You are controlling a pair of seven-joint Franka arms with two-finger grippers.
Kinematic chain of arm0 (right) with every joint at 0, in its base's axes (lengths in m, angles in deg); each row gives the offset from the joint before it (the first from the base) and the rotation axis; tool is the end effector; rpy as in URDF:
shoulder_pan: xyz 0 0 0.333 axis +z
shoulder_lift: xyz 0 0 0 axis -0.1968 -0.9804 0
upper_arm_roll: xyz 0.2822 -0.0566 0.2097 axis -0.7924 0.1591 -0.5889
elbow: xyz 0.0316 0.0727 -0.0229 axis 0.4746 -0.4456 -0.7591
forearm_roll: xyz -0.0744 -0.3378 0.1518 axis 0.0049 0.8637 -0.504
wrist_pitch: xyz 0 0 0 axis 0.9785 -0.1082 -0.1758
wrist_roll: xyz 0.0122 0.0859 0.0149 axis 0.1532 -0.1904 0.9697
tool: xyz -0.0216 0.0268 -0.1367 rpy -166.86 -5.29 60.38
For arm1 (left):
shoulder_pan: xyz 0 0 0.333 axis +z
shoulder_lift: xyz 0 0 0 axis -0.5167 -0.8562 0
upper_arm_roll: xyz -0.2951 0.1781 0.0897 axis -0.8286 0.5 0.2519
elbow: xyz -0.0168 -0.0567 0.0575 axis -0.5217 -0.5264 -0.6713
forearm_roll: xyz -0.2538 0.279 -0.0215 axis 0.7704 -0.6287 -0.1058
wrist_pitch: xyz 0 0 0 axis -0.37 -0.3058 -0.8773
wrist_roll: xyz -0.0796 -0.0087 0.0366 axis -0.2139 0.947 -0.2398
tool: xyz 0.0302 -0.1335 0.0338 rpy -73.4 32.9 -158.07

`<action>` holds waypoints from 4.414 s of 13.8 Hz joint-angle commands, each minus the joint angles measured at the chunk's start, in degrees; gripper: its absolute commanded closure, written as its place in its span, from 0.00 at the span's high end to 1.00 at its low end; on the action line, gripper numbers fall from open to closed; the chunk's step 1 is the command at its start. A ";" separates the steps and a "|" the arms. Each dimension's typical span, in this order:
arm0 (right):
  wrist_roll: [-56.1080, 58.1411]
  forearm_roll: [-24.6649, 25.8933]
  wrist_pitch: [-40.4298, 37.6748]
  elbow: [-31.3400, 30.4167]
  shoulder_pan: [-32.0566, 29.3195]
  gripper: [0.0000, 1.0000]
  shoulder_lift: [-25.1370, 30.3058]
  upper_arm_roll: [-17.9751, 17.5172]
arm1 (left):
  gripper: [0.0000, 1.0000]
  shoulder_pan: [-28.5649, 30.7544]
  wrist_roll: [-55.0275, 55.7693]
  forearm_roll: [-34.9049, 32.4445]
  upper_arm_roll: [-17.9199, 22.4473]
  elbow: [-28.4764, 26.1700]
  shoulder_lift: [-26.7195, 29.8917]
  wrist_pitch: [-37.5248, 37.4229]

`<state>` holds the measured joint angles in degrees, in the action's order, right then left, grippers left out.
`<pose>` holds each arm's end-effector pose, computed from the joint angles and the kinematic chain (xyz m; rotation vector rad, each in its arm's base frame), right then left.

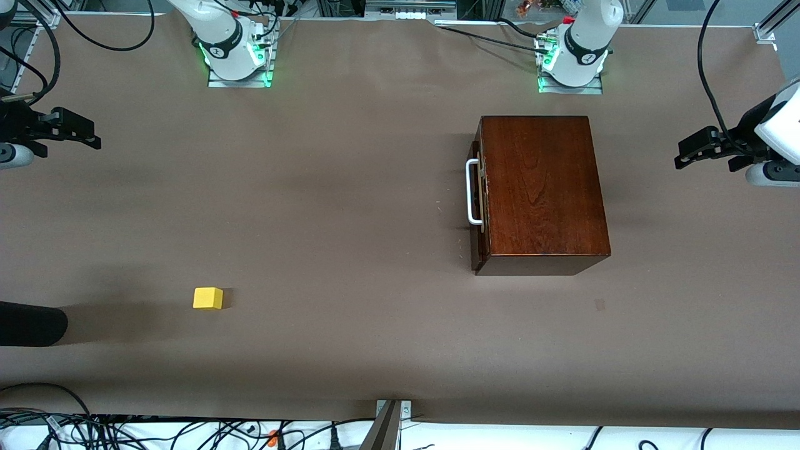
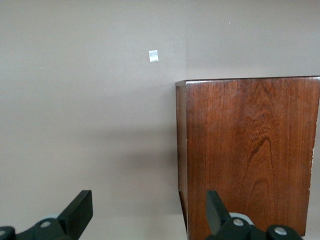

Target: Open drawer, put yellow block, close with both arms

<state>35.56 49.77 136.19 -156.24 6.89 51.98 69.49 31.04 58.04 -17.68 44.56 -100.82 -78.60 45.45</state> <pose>0.5372 -0.0380 0.5944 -3.1067 -0.2638 0.1818 0.5514 0.0008 0.6044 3.1080 -0.0207 -0.1129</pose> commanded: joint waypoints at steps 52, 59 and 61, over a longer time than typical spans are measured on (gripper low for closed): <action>0.68 -0.71 -1.75 0.76 -0.29 1.00 0.27 0.33 | 1.00 -22.25 58.30 -30.15 -30.08 -8.93 -26.43 17.57; -0.02 -0.63 -1.75 0.76 -0.29 1.00 0.27 0.24 | 1.00 -22.08 58.65 -30.59 -29.55 -8.40 -27.75 19.15; 0.33 -0.71 -1.75 0.76 -0.29 1.00 0.27 0.33 | 1.00 -22.16 59.44 -30.59 -29.55 -8.14 -28.45 20.19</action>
<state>35.58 49.77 135.44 -156.07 6.84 52.01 69.74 8.66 116.27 -46.62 15.37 -109.38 -106.17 63.76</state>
